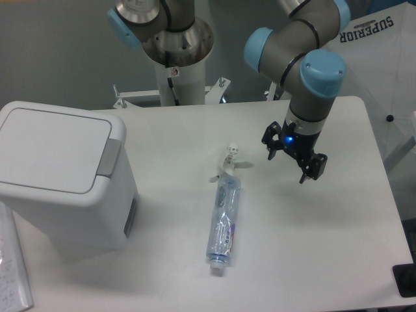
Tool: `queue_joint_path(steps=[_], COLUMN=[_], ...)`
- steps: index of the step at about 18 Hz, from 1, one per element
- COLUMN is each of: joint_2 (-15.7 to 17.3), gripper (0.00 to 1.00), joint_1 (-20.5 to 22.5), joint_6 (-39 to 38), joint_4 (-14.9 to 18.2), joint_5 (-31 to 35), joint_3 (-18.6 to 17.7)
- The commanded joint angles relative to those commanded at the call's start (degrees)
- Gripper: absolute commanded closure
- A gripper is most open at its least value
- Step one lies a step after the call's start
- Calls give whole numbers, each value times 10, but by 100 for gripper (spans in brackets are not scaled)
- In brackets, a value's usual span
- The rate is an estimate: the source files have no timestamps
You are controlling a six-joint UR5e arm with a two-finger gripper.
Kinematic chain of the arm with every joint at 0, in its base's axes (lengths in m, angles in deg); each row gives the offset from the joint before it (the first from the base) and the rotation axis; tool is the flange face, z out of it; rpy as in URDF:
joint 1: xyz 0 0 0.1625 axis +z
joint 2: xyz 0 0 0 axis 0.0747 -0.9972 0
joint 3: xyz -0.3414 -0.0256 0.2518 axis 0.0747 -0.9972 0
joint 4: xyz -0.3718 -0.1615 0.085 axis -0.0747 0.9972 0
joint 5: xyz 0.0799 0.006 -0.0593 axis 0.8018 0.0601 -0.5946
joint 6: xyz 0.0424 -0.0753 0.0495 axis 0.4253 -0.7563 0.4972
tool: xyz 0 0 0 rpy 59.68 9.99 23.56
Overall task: Open the trash can
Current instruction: 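Raise the open gripper and start moving it toward the trash can, then move the open gripper over the trash can lid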
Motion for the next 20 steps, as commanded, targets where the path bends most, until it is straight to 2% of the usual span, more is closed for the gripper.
queue_joint_path(steps=[3,6,10,12,14,16,20], joint_2=[16,25,42,47,52,56,97], gripper=[0,0,0,0,0,0,0], joint_1=[-6,-33,-68,-95,-105,-115,-118], joint_6=[-46,-107,-187,-245,-274,-279,-362], joint_4=[1,0,-3,-26,-43,-46,-46], joint_5=[-25,-31,-41,-52,-84,-128,-186], joint_3=[-5,-4,17,28,31,30,30])
